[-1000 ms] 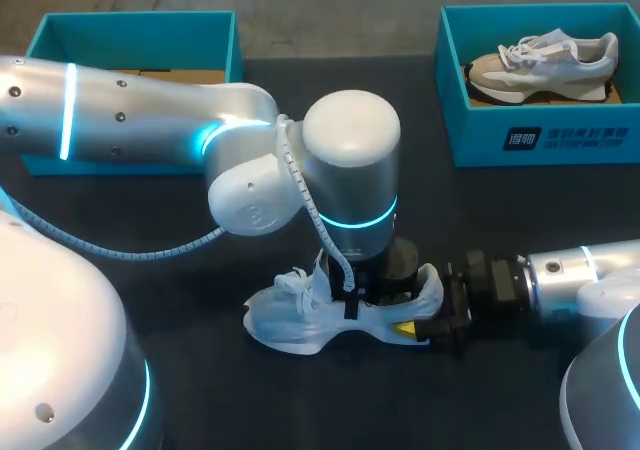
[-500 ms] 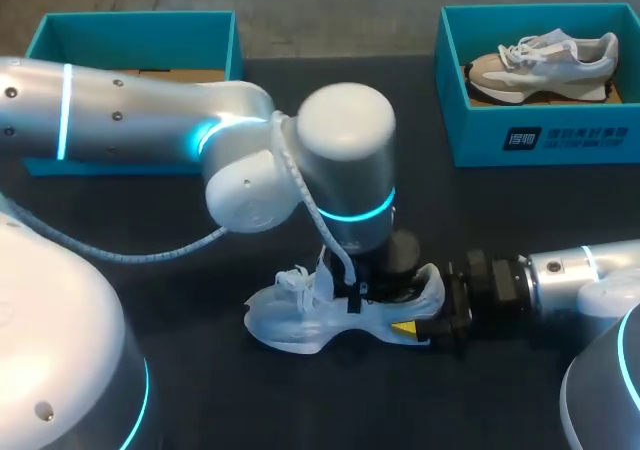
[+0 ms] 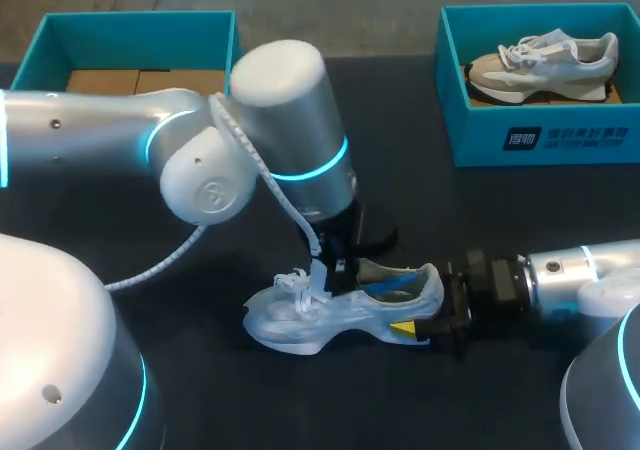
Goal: Take the shoe out of the shoebox, open the shoe tongue, remove and reinsert the insole, then place the shoe into the shoebox
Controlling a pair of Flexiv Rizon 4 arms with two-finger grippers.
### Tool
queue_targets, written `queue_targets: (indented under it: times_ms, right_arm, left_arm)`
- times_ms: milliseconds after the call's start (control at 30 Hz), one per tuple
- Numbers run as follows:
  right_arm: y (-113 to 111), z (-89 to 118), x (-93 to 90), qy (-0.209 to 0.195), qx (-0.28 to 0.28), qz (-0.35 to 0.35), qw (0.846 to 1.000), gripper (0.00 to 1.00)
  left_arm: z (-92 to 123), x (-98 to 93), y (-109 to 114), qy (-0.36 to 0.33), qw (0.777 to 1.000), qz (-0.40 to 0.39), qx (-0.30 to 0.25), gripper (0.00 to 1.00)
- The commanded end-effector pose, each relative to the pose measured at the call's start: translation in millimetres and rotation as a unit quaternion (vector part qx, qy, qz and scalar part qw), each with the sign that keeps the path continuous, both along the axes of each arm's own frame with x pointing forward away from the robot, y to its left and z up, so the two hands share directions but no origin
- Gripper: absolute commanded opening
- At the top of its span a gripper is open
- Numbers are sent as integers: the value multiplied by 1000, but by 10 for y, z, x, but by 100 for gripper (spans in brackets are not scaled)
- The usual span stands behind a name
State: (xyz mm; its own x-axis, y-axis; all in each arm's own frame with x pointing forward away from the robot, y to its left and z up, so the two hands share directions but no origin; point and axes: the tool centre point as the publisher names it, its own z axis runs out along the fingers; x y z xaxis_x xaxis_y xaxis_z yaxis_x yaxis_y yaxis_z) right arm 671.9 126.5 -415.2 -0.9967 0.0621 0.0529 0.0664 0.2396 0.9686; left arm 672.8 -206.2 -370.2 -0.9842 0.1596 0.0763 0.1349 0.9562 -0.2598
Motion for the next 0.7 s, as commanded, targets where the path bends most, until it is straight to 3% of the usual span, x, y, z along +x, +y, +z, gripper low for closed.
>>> queue_targets:
  times_ms: [33,400,467,567,633,700]
  right_arm:
    - [-6,-23,-6,0,-1,-1,1000,0]
    - [-6,-23,-6,0,-1,-1,1000,0]
    - [-6,-23,-6,0,-1,-1,1000,0]
    - [-6,-23,-6,0,-1,-1,1000,0]
    - [-6,-23,-6,0,-1,-1,1000,0]
    - [-6,-23,-6,0,-1,-1,1000,0]
  left_arm:
    - [43,2,99,13,999,-11,-40,0]
    - [69,-58,-2,36,997,-55,-49,0]
    - [83,-65,-25,33,997,-59,-49,20]
    - [121,-61,-37,28,996,-60,-52,28]
    - [145,-55,-43,23,996,-60,-54,40]
    - [176,-52,-43,19,996,-61,-57,41]
